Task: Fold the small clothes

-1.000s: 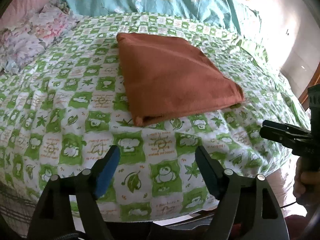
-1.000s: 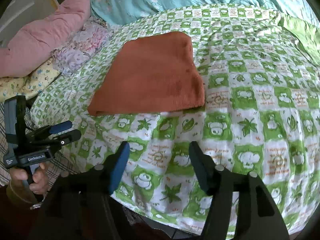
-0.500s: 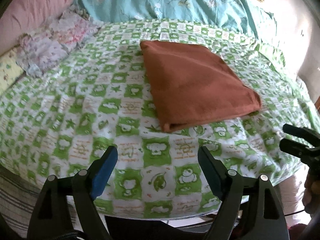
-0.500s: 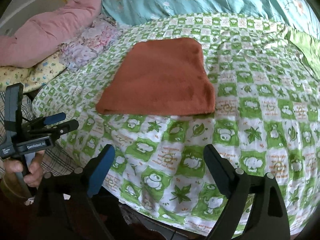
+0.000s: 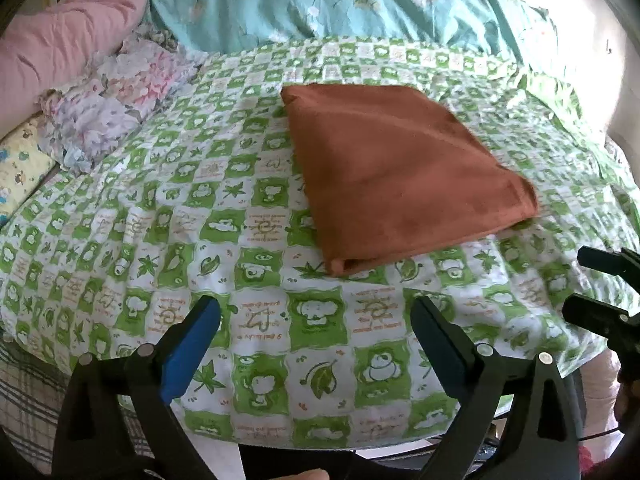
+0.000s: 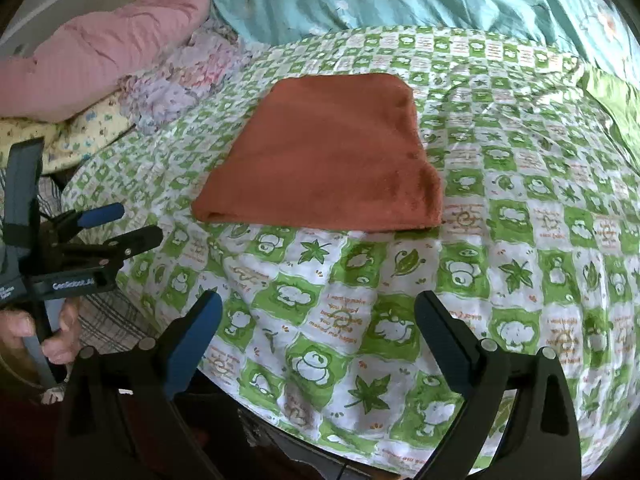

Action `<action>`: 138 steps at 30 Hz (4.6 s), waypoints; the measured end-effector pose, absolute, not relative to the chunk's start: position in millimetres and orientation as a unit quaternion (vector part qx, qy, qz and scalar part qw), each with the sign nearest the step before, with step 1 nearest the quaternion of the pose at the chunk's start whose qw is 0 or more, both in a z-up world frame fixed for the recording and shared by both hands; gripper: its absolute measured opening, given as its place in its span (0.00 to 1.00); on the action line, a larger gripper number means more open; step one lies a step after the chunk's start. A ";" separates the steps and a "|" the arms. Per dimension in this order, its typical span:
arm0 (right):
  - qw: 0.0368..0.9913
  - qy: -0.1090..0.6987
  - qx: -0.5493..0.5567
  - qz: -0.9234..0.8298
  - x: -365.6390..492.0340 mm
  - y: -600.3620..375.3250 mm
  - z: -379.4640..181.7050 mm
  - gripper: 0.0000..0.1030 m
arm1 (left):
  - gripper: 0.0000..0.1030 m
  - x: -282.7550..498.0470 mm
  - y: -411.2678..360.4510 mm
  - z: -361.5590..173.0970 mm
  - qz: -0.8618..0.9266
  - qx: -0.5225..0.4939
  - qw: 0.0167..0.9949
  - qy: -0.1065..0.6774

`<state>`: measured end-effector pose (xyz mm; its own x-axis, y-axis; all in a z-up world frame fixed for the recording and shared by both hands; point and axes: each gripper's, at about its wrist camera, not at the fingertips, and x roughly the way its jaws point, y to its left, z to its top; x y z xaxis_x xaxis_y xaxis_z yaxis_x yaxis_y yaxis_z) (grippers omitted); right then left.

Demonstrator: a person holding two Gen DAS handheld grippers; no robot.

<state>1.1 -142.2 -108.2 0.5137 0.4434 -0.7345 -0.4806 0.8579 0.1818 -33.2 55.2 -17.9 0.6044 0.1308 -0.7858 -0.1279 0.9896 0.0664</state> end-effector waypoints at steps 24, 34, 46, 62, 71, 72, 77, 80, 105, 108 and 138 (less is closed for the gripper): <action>0.865 0.410 -0.034 0.287 46.1 -125.0 -96.1 0.95 | 0.96 1.6 53.1 -11.5 0.109 0.021 0.893 0.435; 0.864 0.411 -0.029 0.290 59.3 -124.0 -95.3 0.95 | 0.96 13.0 56.4 -10.7 0.104 0.005 0.895 0.434; 0.867 0.412 -0.007 0.282 81.0 -136.6 -91.2 0.95 | 0.96 33.5 68.6 -13.3 0.101 -0.010 0.891 0.442; 0.840 0.465 -0.014 0.278 112.6 -123.1 -74.8 0.95 | 0.96 63.4 93.7 -1.4 0.109 -0.014 0.855 0.508; 0.834 0.467 -0.019 0.294 115.9 -119.3 -61.0 0.95 | 0.96 69.0 90.8 16.2 0.105 -0.010 0.857 0.505; 0.834 0.468 -0.023 0.293 116.8 -119.2 -61.0 0.95 | 0.96 69.0 90.0 16.6 0.105 -0.012 0.856 0.506; 0.830 0.478 -0.009 0.285 119.6 -125.6 -63.0 0.95 | 0.96 66.3 84.6 15.8 0.101 -0.017 0.851 0.514; 0.827 0.488 -0.009 0.280 119.5 -128.0 -67.2 0.95 | 0.96 64.9 82.0 11.5 0.096 -0.019 0.845 0.526; 0.822 0.494 0.008 0.285 150.7 -124.6 -68.8 0.95 | 0.96 98.8 90.3 13.5 0.068 -0.025 0.854 0.516; 0.817 0.486 -0.016 0.308 154.8 -123.2 -74.9 0.95 | 0.96 98.6 79.0 7.6 0.109 -0.024 0.846 0.521; 0.859 0.441 -0.010 0.260 156.8 -124.3 -85.2 0.95 | 0.96 100.8 76.8 -12.1 0.095 -0.030 0.864 0.494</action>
